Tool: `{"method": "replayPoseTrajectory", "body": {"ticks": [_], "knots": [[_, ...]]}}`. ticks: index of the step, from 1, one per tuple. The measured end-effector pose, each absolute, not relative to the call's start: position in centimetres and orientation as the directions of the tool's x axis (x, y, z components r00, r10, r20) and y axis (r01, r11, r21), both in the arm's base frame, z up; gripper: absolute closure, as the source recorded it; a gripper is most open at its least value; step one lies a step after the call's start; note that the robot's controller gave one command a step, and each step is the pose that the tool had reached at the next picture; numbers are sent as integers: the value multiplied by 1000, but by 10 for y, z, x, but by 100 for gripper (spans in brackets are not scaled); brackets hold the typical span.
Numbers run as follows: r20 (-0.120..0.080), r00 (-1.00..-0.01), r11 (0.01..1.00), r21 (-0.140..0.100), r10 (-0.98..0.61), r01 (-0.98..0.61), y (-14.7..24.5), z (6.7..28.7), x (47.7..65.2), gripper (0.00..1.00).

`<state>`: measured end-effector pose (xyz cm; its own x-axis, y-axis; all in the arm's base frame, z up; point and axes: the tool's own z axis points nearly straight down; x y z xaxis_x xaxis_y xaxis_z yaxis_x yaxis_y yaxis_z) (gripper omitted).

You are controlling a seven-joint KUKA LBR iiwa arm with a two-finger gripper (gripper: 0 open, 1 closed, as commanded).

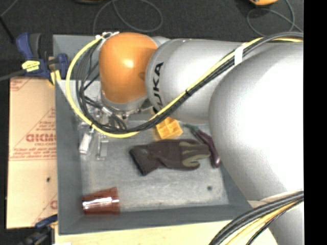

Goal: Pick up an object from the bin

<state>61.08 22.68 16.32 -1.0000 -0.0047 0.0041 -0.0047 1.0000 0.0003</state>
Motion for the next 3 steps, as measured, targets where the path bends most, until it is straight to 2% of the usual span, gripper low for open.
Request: {"method": "replayPoseTrajectory", "body": {"ticks": [1, 2, 3], "knots": [[-3, -1000, 1000, 2, -1, -1, 226, 169, 612, 0], [-10, -994, 995, 3, -105, -105, 216, 151, 614, 0], [-4, -965, 965, -1, -261, -261, 199, 109, 604, 0]]}}
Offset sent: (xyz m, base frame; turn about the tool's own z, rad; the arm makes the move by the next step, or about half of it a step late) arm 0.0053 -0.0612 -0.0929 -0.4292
